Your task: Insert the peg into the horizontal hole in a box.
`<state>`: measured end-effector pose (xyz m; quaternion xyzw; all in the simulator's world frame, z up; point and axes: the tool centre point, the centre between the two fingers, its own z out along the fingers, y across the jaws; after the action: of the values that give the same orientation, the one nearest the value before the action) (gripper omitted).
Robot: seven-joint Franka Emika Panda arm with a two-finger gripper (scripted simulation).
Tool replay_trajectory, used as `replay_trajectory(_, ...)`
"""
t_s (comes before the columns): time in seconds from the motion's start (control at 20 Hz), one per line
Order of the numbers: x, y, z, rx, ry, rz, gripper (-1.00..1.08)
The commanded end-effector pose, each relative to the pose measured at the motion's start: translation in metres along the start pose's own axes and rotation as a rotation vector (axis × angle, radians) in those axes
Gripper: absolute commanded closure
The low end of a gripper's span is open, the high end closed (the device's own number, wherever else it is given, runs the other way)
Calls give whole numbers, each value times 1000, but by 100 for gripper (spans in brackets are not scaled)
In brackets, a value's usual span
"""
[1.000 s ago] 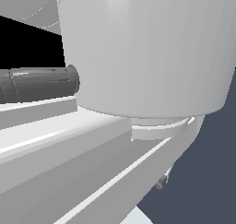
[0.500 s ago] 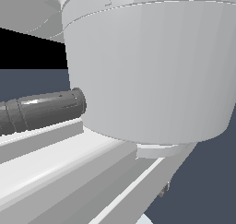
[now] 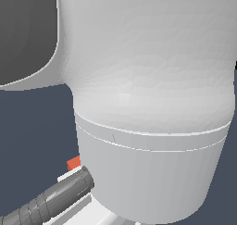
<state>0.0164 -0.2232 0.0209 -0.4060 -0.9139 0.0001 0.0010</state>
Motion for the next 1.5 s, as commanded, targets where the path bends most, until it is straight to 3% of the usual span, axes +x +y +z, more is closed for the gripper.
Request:
replay_trajectory(0.0, -1, 1, 2, -1, -2, 0, -92)
replay_trajectory(0.05, -2, 1, 2, -1, -2, 0, -92)
replay_trajectory(0.1, -2, 1, 2, -1, -2, 0, 108)
replay_trajectory(0.85, 4, 3, 1, -1, -1, 10, 108)
replay_trajectory(1.45, 53, 26, -14, -1, -1, 121, 108)
